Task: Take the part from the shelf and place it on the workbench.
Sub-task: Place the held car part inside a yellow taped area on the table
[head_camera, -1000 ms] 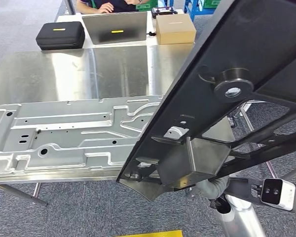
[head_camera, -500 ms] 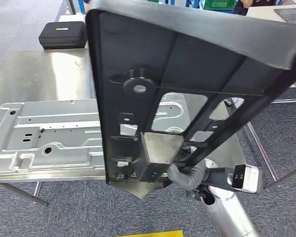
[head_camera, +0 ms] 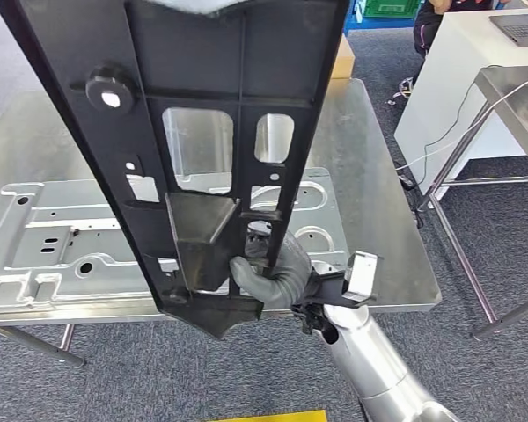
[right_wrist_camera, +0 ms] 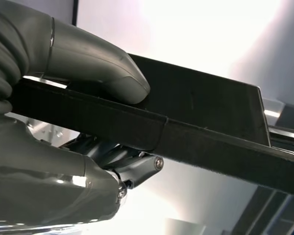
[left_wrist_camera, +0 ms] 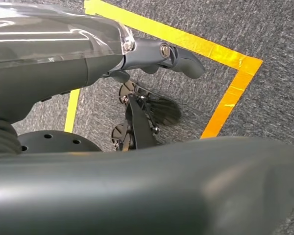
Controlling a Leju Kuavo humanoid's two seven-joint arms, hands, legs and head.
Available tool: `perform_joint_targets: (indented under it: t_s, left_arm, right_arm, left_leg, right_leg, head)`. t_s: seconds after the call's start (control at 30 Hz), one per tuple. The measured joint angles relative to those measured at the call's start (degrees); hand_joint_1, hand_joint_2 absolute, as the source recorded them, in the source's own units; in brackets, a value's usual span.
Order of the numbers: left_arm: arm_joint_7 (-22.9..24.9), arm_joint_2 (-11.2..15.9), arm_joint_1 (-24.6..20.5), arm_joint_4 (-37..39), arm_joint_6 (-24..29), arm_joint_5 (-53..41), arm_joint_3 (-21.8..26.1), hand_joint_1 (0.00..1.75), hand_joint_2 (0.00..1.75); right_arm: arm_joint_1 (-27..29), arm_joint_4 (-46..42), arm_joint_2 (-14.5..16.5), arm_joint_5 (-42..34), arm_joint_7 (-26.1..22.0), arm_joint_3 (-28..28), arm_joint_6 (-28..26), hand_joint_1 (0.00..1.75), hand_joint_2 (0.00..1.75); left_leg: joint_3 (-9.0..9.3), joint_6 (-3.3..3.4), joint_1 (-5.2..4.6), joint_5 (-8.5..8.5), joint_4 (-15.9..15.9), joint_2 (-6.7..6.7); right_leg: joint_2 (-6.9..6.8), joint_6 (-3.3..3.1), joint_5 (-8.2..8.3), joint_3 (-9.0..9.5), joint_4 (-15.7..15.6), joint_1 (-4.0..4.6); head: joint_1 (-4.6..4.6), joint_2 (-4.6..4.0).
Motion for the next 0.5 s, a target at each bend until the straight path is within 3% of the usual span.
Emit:
perform_joint_targets:
  t_s: [0.27,0.5]
  left_arm:
    - [0.0,0.0,0.0,0.0,0.1,-0.2,-0.7,0.00,1.75]
    - [-0.2,0.0,0.0,0.0,-0.4,-0.9,-1.1,0.00,1.75]
  right_arm:
    - [-3.7,-3.1,2.5,3.2,1.4,-1.9,-9.1,1.75,1.75]
    - [-5.9,-4.9,2.5,16.8,1.5,-6.2,-17.7,1.75,1.75]
  left_leg:
    - [0.03,0.00,0.00,0.00,0.0,0.00]
    - [0.02,0.00,-0.05,0.00,0.0,0.00]
  right_leg:
    - [0.00,0.00,0.00,0.01,0.0,0.00]
    - [0.00,0.00,0.00,0.01,0.0,-0.01]
  head:
    - [0.00,0.00]
    - [0.00,0.00]
